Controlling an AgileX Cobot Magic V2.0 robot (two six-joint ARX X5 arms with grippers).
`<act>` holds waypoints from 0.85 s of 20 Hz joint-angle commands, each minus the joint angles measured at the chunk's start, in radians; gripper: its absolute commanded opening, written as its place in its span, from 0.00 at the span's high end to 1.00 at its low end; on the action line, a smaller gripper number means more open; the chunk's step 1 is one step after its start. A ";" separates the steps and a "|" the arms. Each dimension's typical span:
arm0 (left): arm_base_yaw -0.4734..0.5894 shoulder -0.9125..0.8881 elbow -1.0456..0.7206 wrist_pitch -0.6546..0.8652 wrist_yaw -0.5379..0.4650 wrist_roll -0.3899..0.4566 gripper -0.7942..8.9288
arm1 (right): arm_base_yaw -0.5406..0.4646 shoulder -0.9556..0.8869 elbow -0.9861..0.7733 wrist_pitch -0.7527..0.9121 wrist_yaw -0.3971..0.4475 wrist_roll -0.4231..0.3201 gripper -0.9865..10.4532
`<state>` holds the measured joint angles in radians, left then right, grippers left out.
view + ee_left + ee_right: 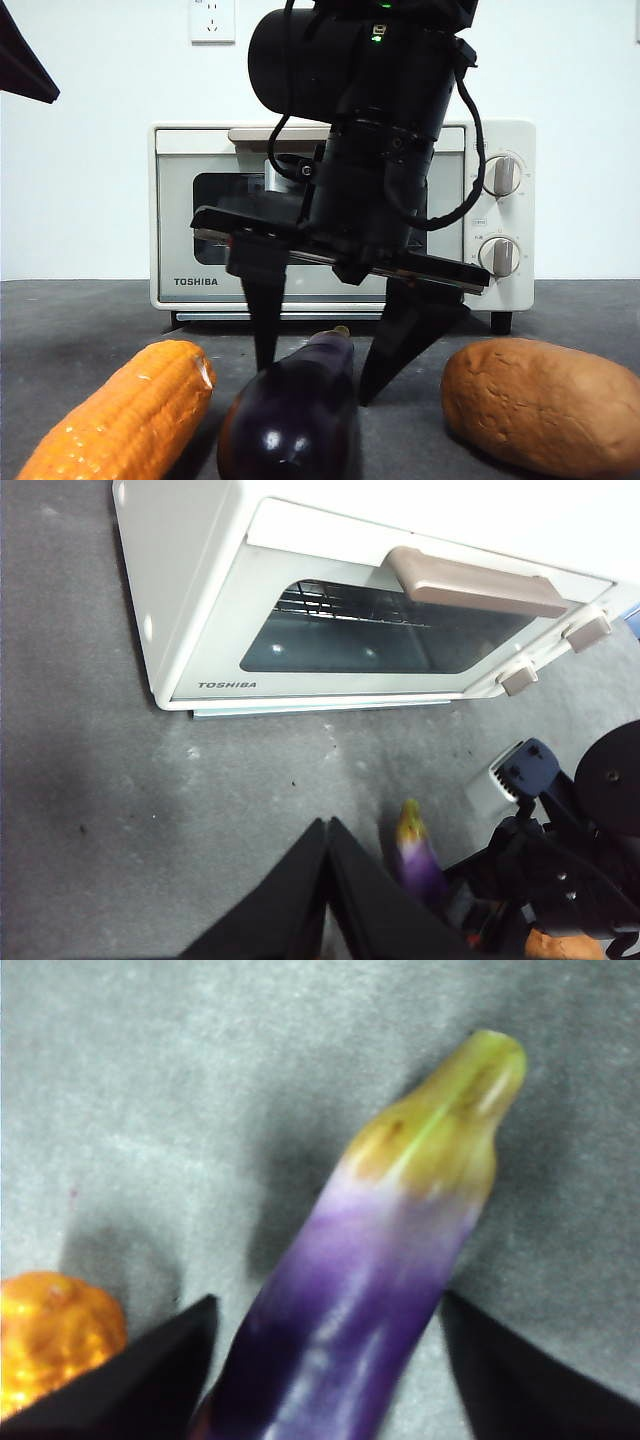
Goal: Take the eggplant from the table,put the eggplant in the oven
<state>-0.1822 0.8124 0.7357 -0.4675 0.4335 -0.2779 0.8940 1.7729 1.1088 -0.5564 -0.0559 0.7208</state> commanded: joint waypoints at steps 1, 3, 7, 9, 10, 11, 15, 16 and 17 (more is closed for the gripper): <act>-0.004 0.006 0.023 0.010 0.004 0.024 0.91 | 0.023 0.018 0.021 0.005 0.005 0.040 0.73; -0.005 0.006 0.023 0.003 0.004 0.024 0.91 | 0.026 0.016 0.023 -0.002 0.004 0.048 0.76; -0.009 0.006 0.023 -0.018 0.004 0.027 0.91 | 0.027 -0.051 0.080 -0.121 0.004 -0.026 0.76; -0.029 0.018 0.025 -0.010 0.004 0.027 0.91 | 0.027 -0.130 0.116 -0.217 0.004 -0.136 0.76; -0.045 0.036 0.034 -0.010 0.004 0.027 0.91 | 0.027 -0.179 0.129 -0.269 0.004 -0.197 0.76; -0.064 0.063 0.052 -0.010 0.003 0.027 0.91 | 0.027 -0.228 0.139 -0.320 0.004 -0.262 0.76; -0.154 0.201 0.163 -0.007 -0.031 0.043 0.91 | 0.027 -0.423 0.143 -0.463 0.005 -0.451 0.76; -0.182 0.248 0.207 -0.008 -0.048 0.058 0.91 | 0.027 -0.472 0.143 -0.486 0.005 -0.483 0.76; -0.203 0.289 0.245 -0.008 -0.061 0.064 0.91 | 0.027 -0.511 0.143 -0.505 0.006 -0.510 0.76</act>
<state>-0.3805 1.0866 0.9562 -0.4866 0.3744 -0.2417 0.9089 1.2507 1.2339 -1.0653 -0.0517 0.2707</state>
